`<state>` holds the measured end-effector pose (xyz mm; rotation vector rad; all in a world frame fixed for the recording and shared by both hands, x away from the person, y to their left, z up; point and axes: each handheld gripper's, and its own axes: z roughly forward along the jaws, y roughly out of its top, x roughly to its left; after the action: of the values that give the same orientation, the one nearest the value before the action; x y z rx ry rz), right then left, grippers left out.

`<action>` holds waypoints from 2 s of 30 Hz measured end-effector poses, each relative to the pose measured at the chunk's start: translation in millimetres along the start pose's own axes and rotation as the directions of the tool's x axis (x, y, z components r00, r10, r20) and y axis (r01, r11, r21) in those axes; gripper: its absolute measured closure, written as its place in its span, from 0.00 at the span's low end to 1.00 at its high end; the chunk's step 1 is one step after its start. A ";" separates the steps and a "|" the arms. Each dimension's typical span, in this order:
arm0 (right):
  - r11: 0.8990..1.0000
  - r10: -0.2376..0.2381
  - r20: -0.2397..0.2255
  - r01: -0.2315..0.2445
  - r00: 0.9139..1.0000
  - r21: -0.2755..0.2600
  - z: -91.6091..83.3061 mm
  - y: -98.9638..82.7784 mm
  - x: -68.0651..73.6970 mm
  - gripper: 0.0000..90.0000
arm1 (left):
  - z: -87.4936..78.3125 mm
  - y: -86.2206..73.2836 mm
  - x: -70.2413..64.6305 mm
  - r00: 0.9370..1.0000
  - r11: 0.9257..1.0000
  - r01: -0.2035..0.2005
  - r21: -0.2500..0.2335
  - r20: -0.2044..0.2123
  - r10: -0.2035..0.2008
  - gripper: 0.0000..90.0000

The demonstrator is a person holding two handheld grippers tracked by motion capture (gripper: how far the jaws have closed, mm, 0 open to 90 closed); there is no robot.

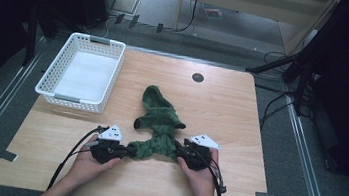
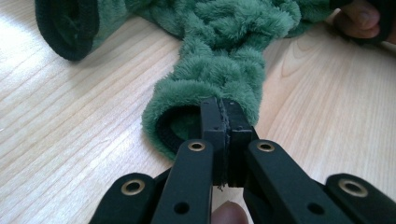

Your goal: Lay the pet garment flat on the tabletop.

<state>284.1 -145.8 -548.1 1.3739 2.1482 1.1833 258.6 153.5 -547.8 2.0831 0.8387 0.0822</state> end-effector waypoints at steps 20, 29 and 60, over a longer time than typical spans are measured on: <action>0.992 0.058 -0.010 -0.059 0.998 -0.112 -33.0 93.5 -1.0 0.55 | -30.5 51.2 34.6 0.972 0.941 0.224 -0.256 -0.009 -0.234 0.55; 0.983 0.000 -0.023 0.005 1.000 0.184 68.1 131.2 14.1 0.54 | 32.9 96.0 66.4 0.878 0.901 0.387 -0.195 -0.223 -0.425 0.39; 0.990 0.109 -0.038 -0.105 0.993 0.096 57.9 115.3 -69.3 0.54 | 99.5 140.4 88.5 0.932 0.966 0.258 -0.013 -0.262 -0.253 0.43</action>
<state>423.1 -156.7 -503.0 1.5349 2.2100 1.1747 436.3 80.1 -526.2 1.9903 1.2708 0.2112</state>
